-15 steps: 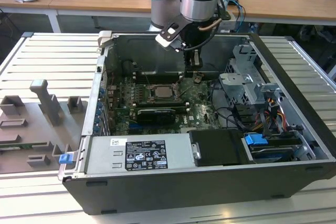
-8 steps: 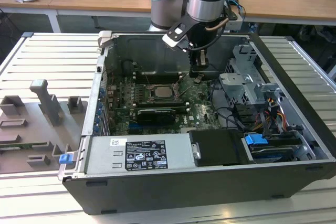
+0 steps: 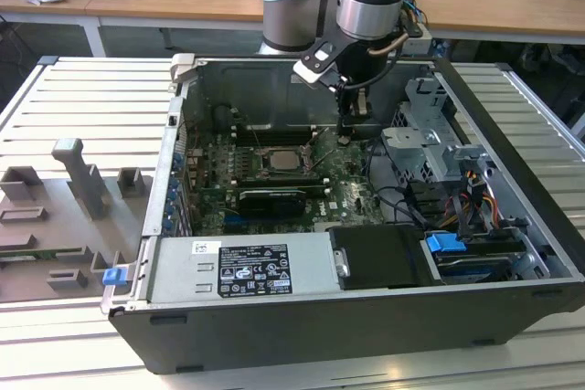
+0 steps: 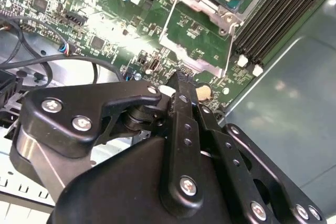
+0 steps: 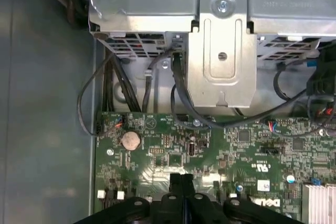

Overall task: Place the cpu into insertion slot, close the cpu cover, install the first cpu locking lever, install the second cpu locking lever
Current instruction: 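Close the cpu cover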

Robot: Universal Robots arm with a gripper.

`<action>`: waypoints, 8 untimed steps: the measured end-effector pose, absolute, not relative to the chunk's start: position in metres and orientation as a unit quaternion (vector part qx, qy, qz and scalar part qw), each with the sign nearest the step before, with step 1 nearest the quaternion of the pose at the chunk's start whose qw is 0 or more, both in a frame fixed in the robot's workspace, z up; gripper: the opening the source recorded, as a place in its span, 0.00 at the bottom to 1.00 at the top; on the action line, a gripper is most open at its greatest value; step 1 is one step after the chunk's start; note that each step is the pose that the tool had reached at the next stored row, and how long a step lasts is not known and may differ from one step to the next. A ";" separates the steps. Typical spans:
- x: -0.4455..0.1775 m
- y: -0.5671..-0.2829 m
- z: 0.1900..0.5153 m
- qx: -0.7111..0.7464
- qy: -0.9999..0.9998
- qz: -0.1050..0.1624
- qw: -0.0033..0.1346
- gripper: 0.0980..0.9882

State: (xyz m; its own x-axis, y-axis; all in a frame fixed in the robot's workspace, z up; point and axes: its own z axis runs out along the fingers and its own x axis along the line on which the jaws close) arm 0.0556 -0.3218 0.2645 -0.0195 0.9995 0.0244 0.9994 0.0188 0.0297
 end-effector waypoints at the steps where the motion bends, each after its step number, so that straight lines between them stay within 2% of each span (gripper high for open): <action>1: 0.057 -0.322 0.263 0.700 0.714 0.019 0.001 0.01; 8: 0.058 -0.322 0.255 0.700 0.714 0.014 -0.004 0.01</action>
State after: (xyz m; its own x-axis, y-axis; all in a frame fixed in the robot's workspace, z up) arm 0.0577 -0.3217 0.2553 -0.0204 0.9995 0.0252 0.9997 0.0200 0.0142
